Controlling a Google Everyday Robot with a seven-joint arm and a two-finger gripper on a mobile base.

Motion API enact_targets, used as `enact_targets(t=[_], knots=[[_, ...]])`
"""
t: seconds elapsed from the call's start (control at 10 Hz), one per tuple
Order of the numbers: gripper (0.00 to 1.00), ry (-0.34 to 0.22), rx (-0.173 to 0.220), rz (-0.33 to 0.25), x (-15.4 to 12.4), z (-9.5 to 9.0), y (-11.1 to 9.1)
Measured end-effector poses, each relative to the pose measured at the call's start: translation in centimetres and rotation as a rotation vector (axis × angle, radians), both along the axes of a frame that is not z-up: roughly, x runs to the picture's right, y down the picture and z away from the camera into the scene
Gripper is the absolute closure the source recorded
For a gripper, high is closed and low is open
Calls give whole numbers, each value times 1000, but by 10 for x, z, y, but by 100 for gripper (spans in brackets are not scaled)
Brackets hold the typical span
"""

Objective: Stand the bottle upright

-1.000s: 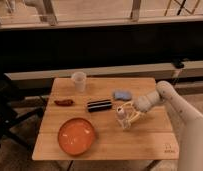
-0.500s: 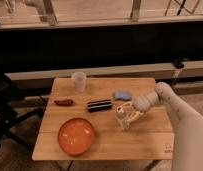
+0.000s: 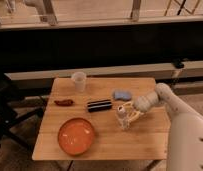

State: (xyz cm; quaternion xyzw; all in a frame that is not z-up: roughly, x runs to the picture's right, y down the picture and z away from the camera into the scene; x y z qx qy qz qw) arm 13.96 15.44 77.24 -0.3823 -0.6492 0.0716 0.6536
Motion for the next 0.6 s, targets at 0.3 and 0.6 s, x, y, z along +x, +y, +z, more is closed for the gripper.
enact_targets(t=[0.3, 0.6], knots=[[44, 1, 0, 0, 0, 0, 0], [20, 1, 0, -2, -1, 1, 0]])
